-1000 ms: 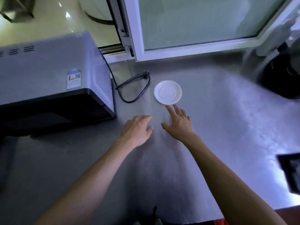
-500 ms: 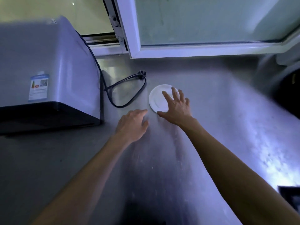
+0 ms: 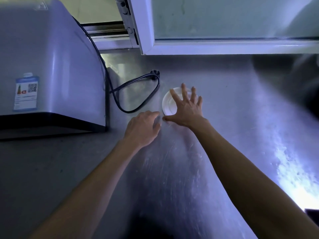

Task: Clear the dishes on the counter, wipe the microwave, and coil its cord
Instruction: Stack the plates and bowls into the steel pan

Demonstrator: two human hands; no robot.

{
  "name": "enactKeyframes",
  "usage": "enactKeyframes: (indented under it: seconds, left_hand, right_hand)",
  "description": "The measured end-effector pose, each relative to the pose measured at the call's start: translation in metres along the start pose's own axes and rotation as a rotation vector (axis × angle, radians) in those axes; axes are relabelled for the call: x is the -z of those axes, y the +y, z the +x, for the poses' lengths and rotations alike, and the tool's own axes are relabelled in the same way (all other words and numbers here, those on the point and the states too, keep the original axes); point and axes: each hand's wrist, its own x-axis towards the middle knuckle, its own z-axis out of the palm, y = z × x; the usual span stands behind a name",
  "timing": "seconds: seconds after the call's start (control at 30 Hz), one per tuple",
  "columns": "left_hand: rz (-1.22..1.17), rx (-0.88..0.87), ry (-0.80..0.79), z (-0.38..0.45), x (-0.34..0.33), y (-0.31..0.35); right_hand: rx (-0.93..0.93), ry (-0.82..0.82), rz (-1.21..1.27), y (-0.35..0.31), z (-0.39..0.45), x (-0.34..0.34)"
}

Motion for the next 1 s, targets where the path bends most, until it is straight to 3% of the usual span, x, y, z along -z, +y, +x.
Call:
enactKeyframes:
  seconds: [0.63, 1.0]
  left_hand:
    - [-0.027, 0.116, 0.040, -0.105, 0.020, -0.011]
    - [-0.080, 0.280, 0.104, -0.229, 0.022, -0.068]
  right_hand:
    - [0.089, 0.118, 0.036, -0.045, -0.100, 0.001]
    - [0.257, 0.069, -0.018, -0.136, -0.177, -0.026]
